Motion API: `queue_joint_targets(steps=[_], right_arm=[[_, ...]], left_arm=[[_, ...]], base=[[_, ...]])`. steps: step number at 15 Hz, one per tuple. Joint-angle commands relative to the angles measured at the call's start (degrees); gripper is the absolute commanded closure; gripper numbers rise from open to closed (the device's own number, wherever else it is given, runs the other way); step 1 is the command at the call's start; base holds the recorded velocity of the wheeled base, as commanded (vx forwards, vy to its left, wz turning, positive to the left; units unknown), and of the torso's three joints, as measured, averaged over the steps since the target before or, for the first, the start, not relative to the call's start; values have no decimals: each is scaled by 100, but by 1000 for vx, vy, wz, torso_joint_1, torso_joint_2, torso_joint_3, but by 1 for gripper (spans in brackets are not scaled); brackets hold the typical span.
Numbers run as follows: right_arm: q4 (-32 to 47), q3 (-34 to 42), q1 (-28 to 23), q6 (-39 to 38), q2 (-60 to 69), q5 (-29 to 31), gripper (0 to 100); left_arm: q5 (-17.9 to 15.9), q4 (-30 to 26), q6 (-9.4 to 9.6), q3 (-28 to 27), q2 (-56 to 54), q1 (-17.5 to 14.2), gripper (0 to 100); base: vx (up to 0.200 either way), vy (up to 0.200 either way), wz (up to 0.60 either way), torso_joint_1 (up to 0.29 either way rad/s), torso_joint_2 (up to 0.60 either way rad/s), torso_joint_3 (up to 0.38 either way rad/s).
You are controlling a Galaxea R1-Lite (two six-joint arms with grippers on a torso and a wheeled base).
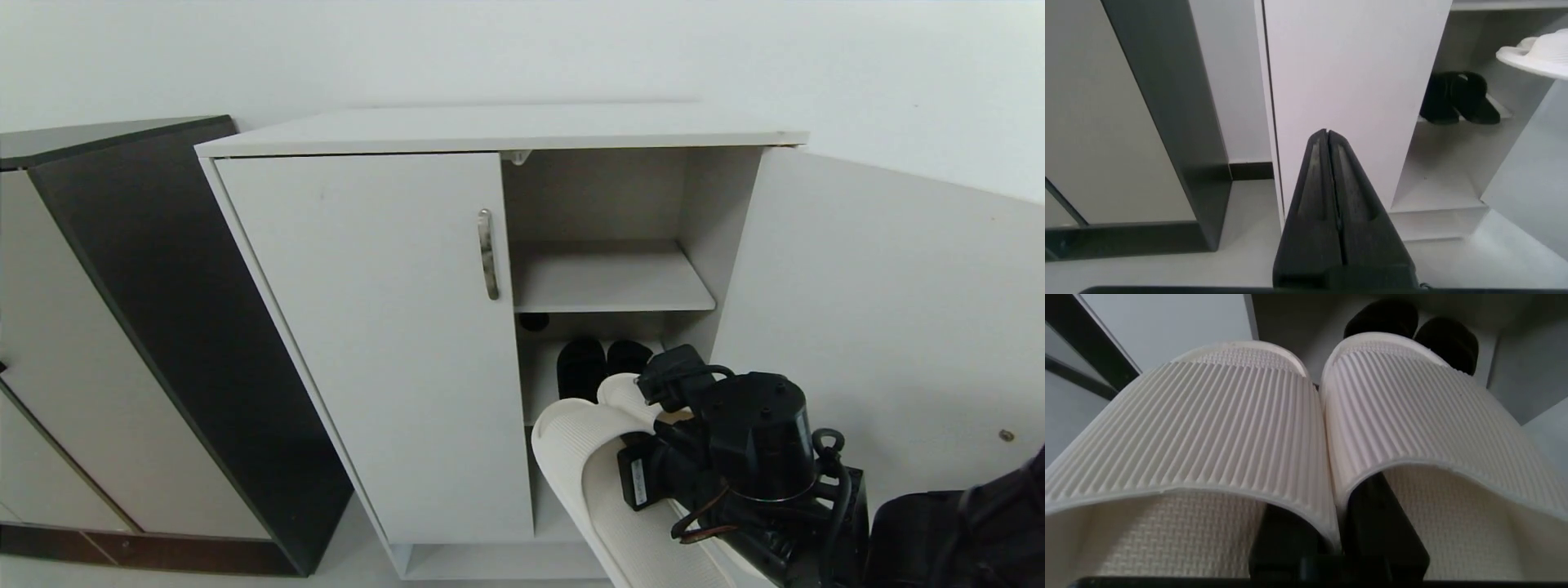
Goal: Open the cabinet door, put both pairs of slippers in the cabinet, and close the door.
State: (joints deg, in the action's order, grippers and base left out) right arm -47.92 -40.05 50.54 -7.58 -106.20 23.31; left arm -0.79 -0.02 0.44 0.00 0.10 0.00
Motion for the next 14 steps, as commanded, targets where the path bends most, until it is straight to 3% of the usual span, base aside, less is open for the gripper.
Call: queue_joint_targets(steps=[1,7,9,14], right_arm=[[-7,6,-1,2,-14,-2,100],[-7,6,-1,11,-67,-11,100],[-42,41,-1,2,-76,-37,100],[-543,76,8,178,-287,-19,100]], left_arm=[[0,2,0,0,-1,0,100],[0,2,0,0,-1,0,100],[0,2,0,0,-1,0,100],[0,2,0,0,-1,0,100]], base=[[0,0,0,-17,173,163],[0,0,0,0,28,24],[0,0,-600,2,2,7],[0,0,0,0,0,0]])
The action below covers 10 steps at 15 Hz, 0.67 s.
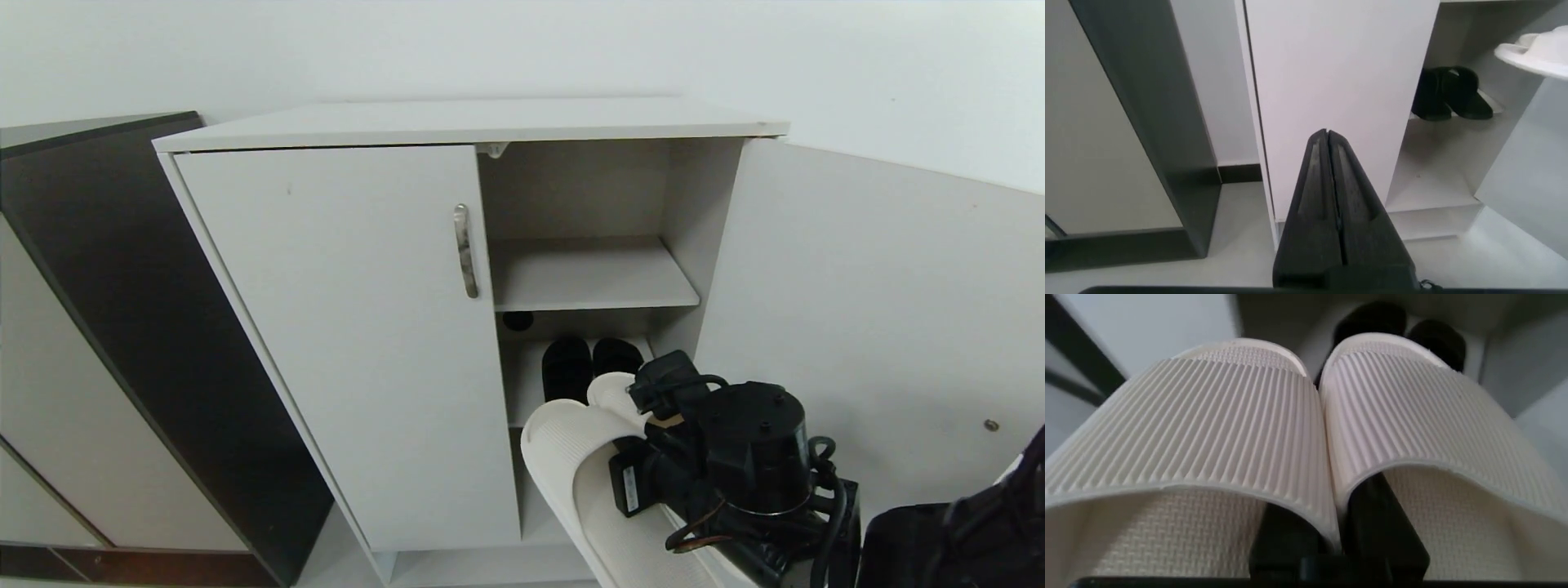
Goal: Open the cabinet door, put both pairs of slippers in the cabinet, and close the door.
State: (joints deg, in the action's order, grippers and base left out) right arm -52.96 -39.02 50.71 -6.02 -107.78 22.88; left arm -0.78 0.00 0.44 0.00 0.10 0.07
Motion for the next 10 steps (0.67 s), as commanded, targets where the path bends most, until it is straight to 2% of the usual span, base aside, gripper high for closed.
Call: queue_joint_targets(steps=[1,3,4,6,7,8,10], right_arm=[[-48,-220,26,22,-244,94,100],[365,-888,114,-13,-481,726,100],[1042,-1556,193,-162,-560,1166,100],[2351,-2707,290,-646,-613,1588,100],[2764,-3076,308,-743,-657,1808,100],[3380,-3841,308,-866,-833,2335,100],[3652,-4430,290,-813,-956,2493,100]], left_arm=[[-1,0,0,0,-1,-7,100],[-10,0,9,0,-1,-7,100],[-71,0,9,0,-1,-7,100],[-80,0,9,0,-1,-7,100],[-80,0,9,0,-1,-7,100],[-80,0,9,0,-1,-7,100],[-80,0,9,0,-1,-7,100]], base=[[0,0,0,0,0,0],[0,0,0,0,0,0],[0,0,0,0,0,0],[0,0,0,0,0,0],[0,0,0,0,0,0],[0,0,0,0,0,0],[0,0,0,0,0,0]])
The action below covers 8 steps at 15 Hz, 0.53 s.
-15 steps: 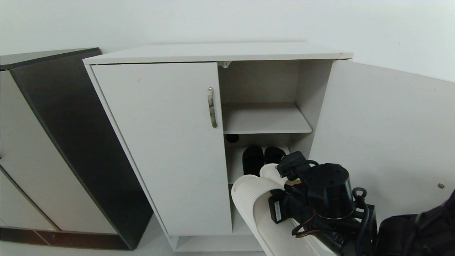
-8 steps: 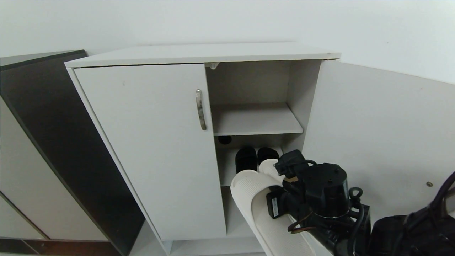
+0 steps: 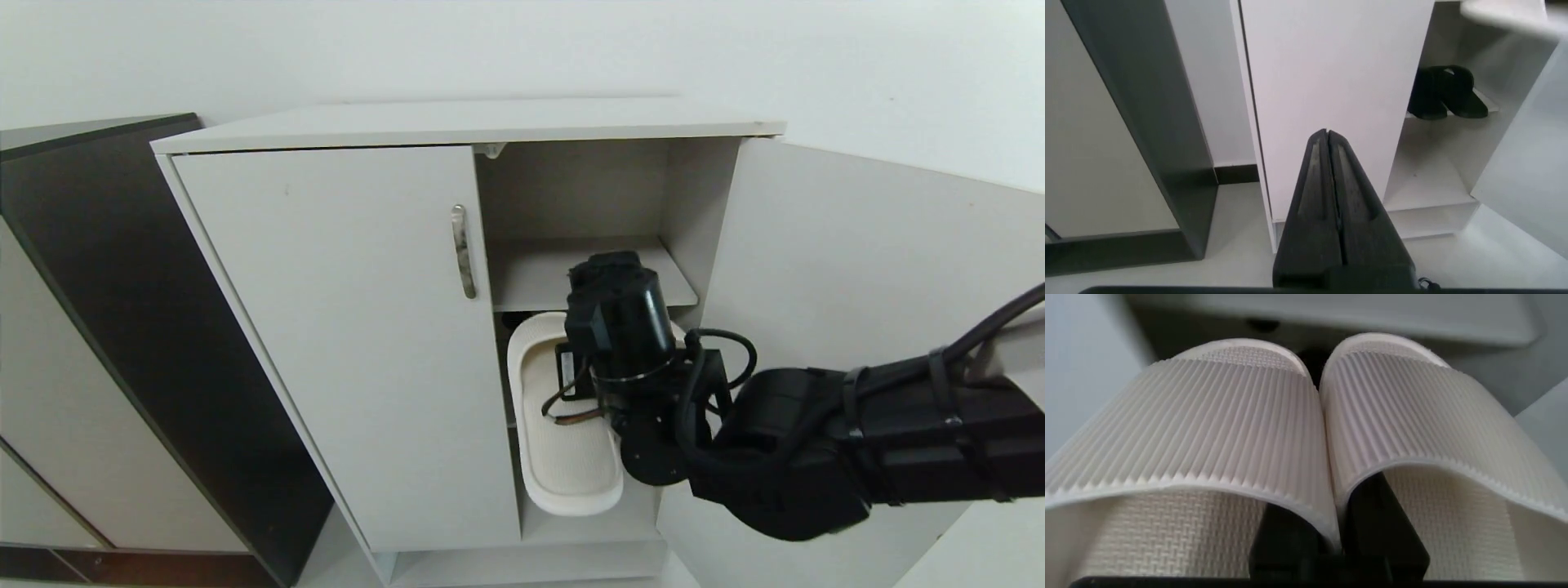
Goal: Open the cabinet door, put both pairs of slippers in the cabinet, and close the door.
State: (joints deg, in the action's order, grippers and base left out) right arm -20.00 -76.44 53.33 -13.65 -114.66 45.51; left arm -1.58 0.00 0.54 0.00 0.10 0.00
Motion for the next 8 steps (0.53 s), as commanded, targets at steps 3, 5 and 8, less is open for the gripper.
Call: queue_joint_targets(steps=[3,5,8], right_arm=[[480,-838,-25,135,-302,239,100],[471,-838,-86,135,-346,239,100],[462,-847,-183,152,-399,239,100]], left_arm=[[0,0,-1,0,-1,0,100],[9,0,-1,0,-1,0,100],[0,0,-1,0,-1,0,100]], base=[[0,0,0,0,0,0],[0,0,0,0,0,0],[0,0,0,0,0,0]])
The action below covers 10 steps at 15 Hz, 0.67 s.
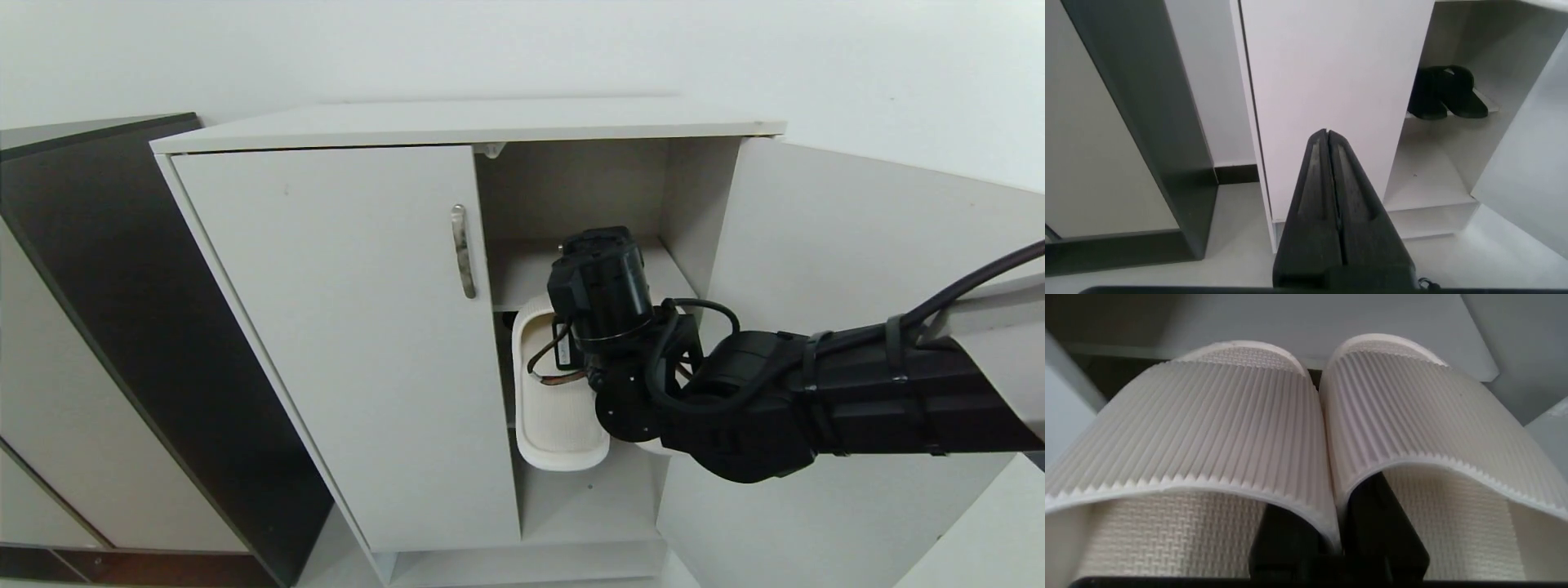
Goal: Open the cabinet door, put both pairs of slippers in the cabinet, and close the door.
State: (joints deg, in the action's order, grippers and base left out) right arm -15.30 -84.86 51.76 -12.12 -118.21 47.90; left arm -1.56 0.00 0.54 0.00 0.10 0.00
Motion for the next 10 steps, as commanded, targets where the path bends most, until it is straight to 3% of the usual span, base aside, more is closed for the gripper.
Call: queue_joint_targets(steps=[1,10], right_arm=[[-17,-22,-35,-1,-44,0,100],[-35,-250,-26,210,-88,0,100]], left_arm=[[-2,0,-1,0,-1,0,100],[-2,0,8,0,-1,0,100]], base=[[0,0,0,0,0,0],[200,0,0,1,3,5]])
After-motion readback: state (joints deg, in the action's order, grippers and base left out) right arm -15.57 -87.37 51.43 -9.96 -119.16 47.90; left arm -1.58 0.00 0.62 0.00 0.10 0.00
